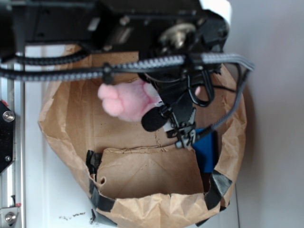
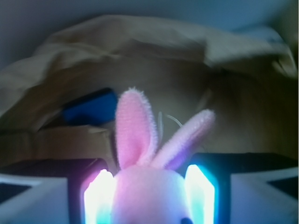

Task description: Grab the pink bunny.

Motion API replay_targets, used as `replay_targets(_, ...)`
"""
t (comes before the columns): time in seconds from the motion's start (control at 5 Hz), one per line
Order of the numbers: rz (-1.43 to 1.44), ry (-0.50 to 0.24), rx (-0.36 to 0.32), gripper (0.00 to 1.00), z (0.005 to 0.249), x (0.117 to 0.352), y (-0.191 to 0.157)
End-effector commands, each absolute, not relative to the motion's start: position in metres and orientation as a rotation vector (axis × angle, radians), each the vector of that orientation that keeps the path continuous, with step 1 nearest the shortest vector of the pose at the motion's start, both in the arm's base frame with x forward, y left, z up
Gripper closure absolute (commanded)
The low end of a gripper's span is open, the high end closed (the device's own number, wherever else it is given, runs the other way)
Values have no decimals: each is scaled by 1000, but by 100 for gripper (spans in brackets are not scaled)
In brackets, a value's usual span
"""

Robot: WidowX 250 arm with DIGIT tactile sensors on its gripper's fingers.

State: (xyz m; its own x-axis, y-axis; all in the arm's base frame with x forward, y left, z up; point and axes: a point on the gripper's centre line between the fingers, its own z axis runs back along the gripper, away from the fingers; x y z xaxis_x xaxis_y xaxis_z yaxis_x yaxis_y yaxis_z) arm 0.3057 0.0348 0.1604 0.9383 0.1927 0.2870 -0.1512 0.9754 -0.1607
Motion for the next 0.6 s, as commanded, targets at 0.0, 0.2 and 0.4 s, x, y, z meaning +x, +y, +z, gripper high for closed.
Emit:
replay_targets(0.0, 29, -284, -84, 100, 195, 282, 34)
replay_targets(0.2, 29, -289, -32, 100, 191, 271, 27)
replay_targets(0.4, 23, -302, 33, 100, 183, 272, 21)
